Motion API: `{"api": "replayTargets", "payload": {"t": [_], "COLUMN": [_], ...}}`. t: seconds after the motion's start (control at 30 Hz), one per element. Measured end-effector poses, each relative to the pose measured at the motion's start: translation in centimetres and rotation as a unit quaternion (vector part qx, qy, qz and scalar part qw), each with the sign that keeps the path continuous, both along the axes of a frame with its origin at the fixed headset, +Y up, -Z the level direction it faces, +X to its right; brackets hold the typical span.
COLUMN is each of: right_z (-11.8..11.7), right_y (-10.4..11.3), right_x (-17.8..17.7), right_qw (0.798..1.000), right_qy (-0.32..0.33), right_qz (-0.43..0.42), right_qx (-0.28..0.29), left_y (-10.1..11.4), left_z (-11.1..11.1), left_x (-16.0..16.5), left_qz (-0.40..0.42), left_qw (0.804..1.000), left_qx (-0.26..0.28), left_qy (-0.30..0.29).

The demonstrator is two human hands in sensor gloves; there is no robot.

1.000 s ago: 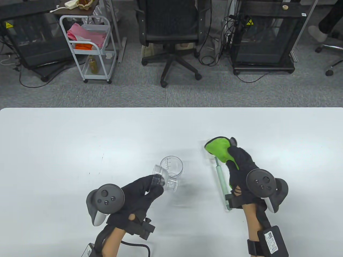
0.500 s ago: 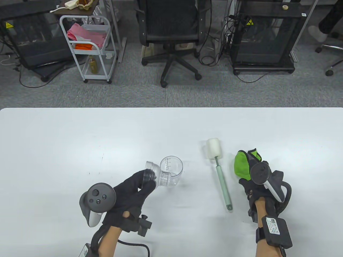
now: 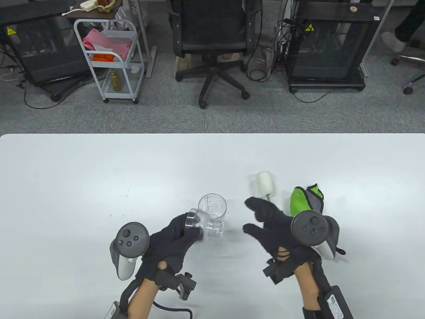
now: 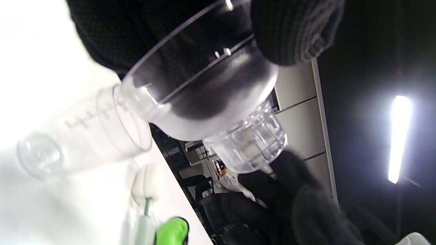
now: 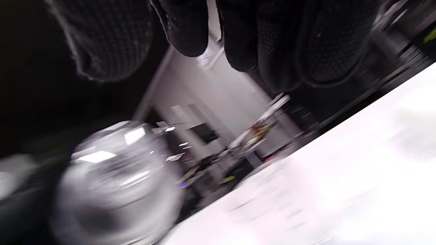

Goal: Brush the shaker cup with the cup brush

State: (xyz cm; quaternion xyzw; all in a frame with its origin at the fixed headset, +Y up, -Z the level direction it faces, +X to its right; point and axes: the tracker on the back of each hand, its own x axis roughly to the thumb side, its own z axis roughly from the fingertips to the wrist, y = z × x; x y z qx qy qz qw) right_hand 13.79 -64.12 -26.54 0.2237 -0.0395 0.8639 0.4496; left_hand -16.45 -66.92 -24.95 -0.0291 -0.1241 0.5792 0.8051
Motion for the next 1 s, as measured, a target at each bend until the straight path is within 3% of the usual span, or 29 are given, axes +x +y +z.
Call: {"api": "replayTargets", "payload": {"t": [0.07, 0.2, 0.27, 0.47, 0.53, 0.6, 0.67, 0.77, 0.8, 0.87, 1.0], "right_z": [0.6, 1.4, 1.4, 0.1, -0.7, -1.6, -2.8, -4.3, -4.7, -5.5, -7.1], "right_y": [-0.2, 0.3, 0.6, 2.0, 2.9, 3.8, 4.6, 4.6, 4.4, 4.0, 3.0], "right_x": [-2.0, -3.5, -3.6, -5.2, -5.9, -6.7, -7.7, -9.5, -10.0, -11.1, -12.5], "right_qw": [1.000, 0.998, 0.998, 0.997, 0.992, 0.983, 0.966, 0.943, 0.937, 0.922, 0.908], "right_qy": [0.025, -0.016, -0.006, -0.012, -0.025, -0.042, -0.052, -0.055, -0.058, -0.060, -0.064], "right_qz": [-0.012, -0.012, -0.015, 0.025, 0.076, 0.147, 0.228, 0.313, 0.331, 0.370, 0.409], "right_qx": [0.003, 0.058, 0.060, 0.075, 0.094, 0.101, 0.114, 0.100, 0.097, 0.092, 0.071], "left_y": [-0.4, -0.7, -0.6, 0.8, 1.5, 2.2, 2.6, 2.6, 2.4, 1.8, 0.6], "left_z": [-0.1, -0.3, -0.4, -0.7, -0.5, -0.4, -0.3, -0.5, -0.7, -1.0, -1.7], "left_x": [0.2, 0.6, 0.5, -0.6, -1.7, -2.9, -3.7, -3.9, -3.8, -3.7, -3.8], "left_qz": [0.027, 0.074, 0.077, -0.026, -0.106, -0.211, -0.345, -0.490, -0.512, -0.539, -0.529], "left_qw": [0.999, 0.996, 0.996, 0.999, 0.993, 0.971, 0.924, 0.855, 0.843, 0.830, 0.842], "left_qx": [-0.016, -0.025, -0.020, 0.018, 0.037, 0.082, 0.113, 0.113, 0.106, 0.089, 0.064], "left_qy": [-0.009, -0.034, -0.037, -0.014, 0.028, 0.082, 0.119, 0.126, 0.123, 0.111, 0.087]}}
